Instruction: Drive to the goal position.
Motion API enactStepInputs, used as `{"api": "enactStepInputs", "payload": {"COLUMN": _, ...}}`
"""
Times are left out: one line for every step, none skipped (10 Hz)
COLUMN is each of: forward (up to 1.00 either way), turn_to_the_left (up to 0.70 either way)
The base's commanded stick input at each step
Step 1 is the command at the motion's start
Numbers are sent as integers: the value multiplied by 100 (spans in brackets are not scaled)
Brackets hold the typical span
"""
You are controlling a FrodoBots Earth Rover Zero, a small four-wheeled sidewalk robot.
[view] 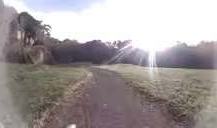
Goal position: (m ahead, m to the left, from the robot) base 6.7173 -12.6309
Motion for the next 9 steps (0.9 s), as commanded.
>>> {"api": "enactStepInputs", "payload": {"forward": 70, "turn_to_the_left": 0}}
{"api": "enactStepInputs", "payload": {"forward": 70, "turn_to_the_left": 0}}
{"api": "enactStepInputs", "payload": {"forward": 70, "turn_to_the_left": 0}}
{"api": "enactStepInputs", "payload": {"forward": 70, "turn_to_the_left": 7}}
{"api": "enactStepInputs", "payload": {"forward": 70, "turn_to_the_left": 19}}
{"api": "enactStepInputs", "payload": {"forward": 70, "turn_to_the_left": 35}}
{"api": "enactStepInputs", "payload": {"forward": 70, "turn_to_the_left": 35}}
{"api": "enactStepInputs", "payload": {"forward": 70, "turn_to_the_left": 10}}
{"api": "enactStepInputs", "payload": {"forward": 70, "turn_to_the_left": 0}}
